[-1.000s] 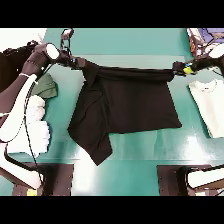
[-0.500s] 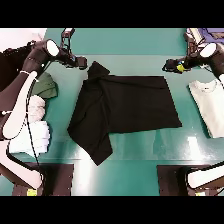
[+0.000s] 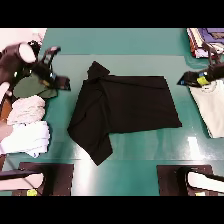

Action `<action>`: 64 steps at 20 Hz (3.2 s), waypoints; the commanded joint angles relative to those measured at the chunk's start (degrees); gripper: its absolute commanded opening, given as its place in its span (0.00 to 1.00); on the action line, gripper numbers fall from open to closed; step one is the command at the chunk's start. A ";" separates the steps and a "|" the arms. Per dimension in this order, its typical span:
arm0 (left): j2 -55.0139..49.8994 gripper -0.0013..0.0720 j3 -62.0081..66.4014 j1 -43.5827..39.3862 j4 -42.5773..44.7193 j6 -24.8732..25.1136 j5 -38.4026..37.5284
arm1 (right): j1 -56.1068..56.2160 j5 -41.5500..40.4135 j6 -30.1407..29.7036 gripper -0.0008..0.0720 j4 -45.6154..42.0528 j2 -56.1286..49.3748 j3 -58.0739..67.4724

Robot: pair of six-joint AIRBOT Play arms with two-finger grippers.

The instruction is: Fold the shirts.

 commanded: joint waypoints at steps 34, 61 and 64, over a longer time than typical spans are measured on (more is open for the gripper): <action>25.16 0.06 -39.87 0.24 -19.98 -1.22 15.41 | -16.52 4.59 -0.79 0.74 -3.69 22.34 -34.29; 31.58 0.05 -6.27 0.24 -19.43 -1.38 12.17 | -10.60 -9.01 -10.67 0.04 15.47 25.99 -8.59; 32.57 0.06 13.90 0.24 -18.64 -1.25 11.89 | -11.72 -11.08 -10.67 0.04 15.45 30.51 6.38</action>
